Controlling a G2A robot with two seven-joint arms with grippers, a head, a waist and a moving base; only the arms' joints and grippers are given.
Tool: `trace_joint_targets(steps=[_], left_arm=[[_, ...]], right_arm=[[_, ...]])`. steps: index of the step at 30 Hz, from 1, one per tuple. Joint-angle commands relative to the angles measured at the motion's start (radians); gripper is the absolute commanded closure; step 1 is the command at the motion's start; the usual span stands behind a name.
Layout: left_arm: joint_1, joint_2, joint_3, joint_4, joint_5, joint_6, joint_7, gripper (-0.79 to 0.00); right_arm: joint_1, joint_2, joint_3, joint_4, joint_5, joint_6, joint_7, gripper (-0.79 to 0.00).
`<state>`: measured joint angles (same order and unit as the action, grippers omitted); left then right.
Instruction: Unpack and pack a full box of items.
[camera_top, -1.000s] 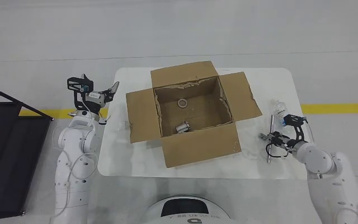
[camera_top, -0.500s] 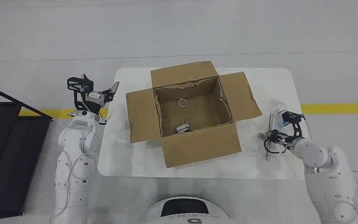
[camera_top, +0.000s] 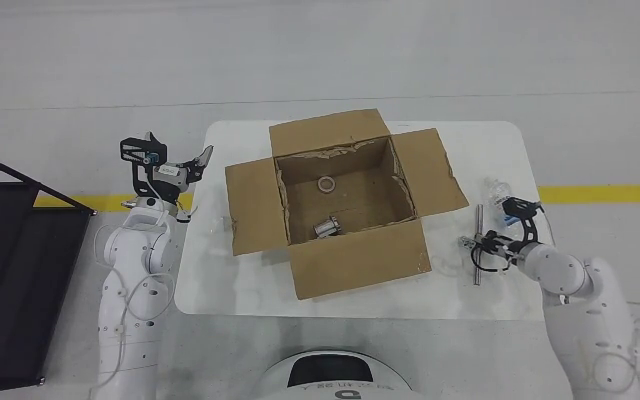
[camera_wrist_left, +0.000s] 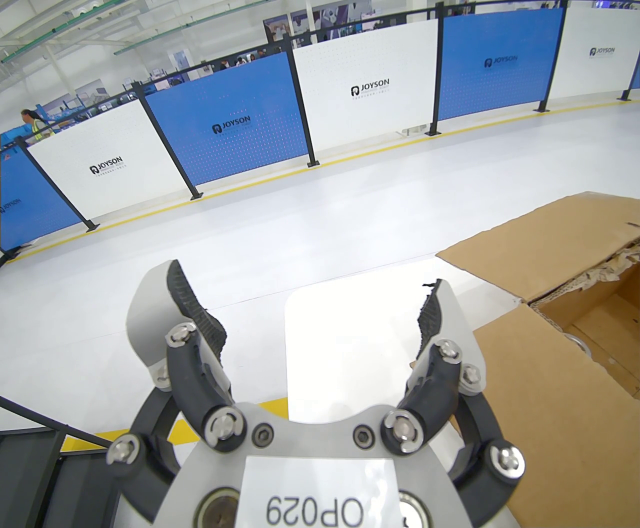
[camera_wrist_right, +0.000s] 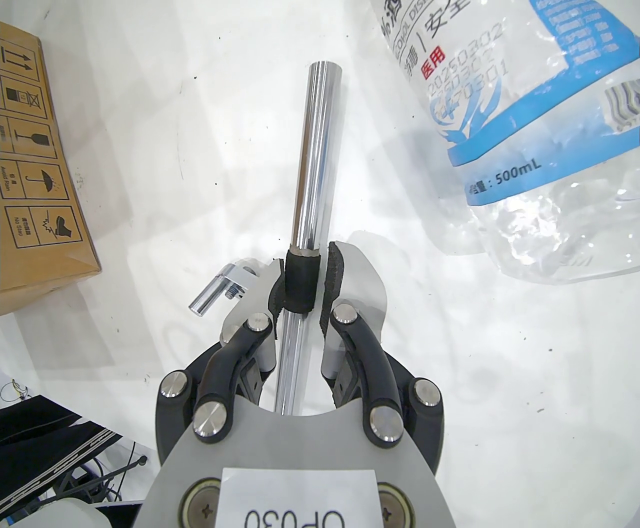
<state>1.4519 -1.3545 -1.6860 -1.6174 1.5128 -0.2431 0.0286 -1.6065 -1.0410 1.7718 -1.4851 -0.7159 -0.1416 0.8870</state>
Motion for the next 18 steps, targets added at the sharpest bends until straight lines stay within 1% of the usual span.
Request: trace_joint_targets(steps=[1,5,8,10,12,13,14,15,17,18], left_arm=[[0.0,0.0,0.0,0.0,0.0,0.0,0.0,-0.785],[0.0,0.0,0.0,0.0,0.0,0.0,0.0,-0.785],[0.0,0.0,0.0,0.0,0.0,0.0,0.0,-0.785],[0.0,0.0,0.0,0.0,0.0,0.0,0.0,-0.785],[0.0,0.0,0.0,0.0,0.0,0.0,0.0,-0.785],[0.0,0.0,0.0,0.0,0.0,0.0,0.0,-0.785],[0.0,0.0,0.0,0.0,0.0,0.0,0.0,-0.785],[0.0,0.0,0.0,0.0,0.0,0.0,0.0,-0.785],[0.0,0.0,0.0,0.0,0.0,0.0,0.0,-0.785],[0.0,0.0,0.0,0.0,0.0,0.0,0.0,-0.785]], right_arm=[[-0.005,0.001,0.007,-0.003,0.008,-0.006,-0.006,-0.175],[-0.042,0.004,0.039,-0.035,0.038,-0.029,-0.038,-0.2],[-0.086,0.005,0.079,-0.069,0.083,-0.063,-0.06,-0.182],[-0.117,0.006,0.105,-0.094,0.113,-0.082,-0.075,-0.182],[-0.152,0.006,0.133,-0.124,0.151,-0.111,-0.097,-0.2],[-0.174,0.006,0.148,-0.141,0.18,-0.141,-0.108,-0.24],[-0.197,0.005,0.163,-0.159,0.21,-0.179,-0.118,-0.299],[-0.222,0.005,0.18,-0.174,0.237,-0.22,-0.129,-0.311],[-0.267,0.005,0.202,-0.205,0.307,-0.34,-0.138,-0.36],[-0.281,0.006,0.21,-0.206,0.353,-0.398,-0.134,-0.366]])
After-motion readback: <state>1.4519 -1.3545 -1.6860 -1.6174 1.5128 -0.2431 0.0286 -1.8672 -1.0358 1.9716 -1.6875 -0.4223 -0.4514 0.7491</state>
